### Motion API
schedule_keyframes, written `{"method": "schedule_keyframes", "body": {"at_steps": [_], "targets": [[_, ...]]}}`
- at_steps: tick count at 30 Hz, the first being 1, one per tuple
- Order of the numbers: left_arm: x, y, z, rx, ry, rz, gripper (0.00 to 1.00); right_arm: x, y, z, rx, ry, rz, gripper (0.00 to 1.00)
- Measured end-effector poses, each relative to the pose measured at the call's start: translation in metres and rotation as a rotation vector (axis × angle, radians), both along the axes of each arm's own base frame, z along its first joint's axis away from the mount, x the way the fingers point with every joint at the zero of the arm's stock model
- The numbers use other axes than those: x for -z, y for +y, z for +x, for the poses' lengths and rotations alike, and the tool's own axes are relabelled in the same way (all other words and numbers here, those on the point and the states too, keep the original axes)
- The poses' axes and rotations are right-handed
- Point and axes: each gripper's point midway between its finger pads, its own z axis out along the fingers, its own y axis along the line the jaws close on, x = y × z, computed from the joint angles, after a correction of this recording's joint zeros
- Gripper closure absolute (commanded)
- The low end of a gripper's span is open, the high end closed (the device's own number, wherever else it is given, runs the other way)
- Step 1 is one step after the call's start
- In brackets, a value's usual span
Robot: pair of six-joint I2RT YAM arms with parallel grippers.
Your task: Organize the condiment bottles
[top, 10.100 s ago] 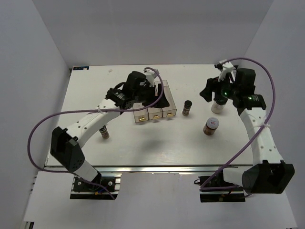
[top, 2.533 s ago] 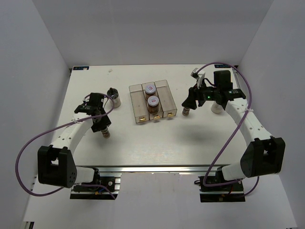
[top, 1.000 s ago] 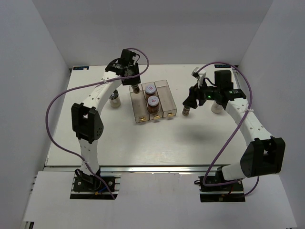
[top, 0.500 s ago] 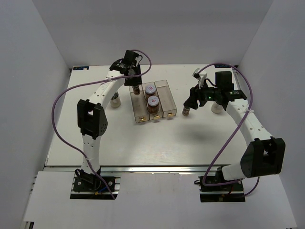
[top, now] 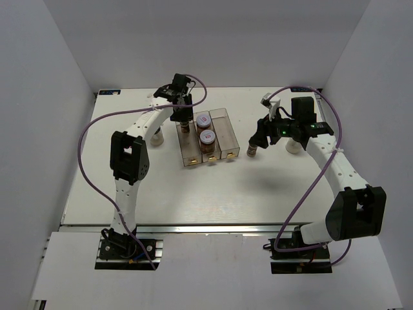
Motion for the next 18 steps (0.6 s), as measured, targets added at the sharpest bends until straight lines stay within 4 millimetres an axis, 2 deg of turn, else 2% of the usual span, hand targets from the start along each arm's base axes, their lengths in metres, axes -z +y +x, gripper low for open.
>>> {"method": "schedule_keyframes", "body": {"at_steps": [2, 7, 15, 18], "targets": [[0.002, 0.0, 0.0, 0.0, 0.002, 0.001, 0.98, 0.0, 0.0, 0.0, 0.0, 0.0, -0.001, 0.38], [0.007, 0.0, 0.002, -0.003, 0.002, 0.005, 0.79, 0.0, 0.0, 0.0, 0.002, 0.0, -0.002, 0.37], [0.016, 0.002, -0.001, -0.005, 0.022, 0.018, 0.62, 0.001, -0.001, 0.001, 0.004, -0.002, -0.006, 0.36], [0.016, 0.003, -0.001, -0.008, 0.021, 0.02, 0.49, 0.001, -0.002, 0.001, 0.006, -0.002, -0.007, 0.36]]}}
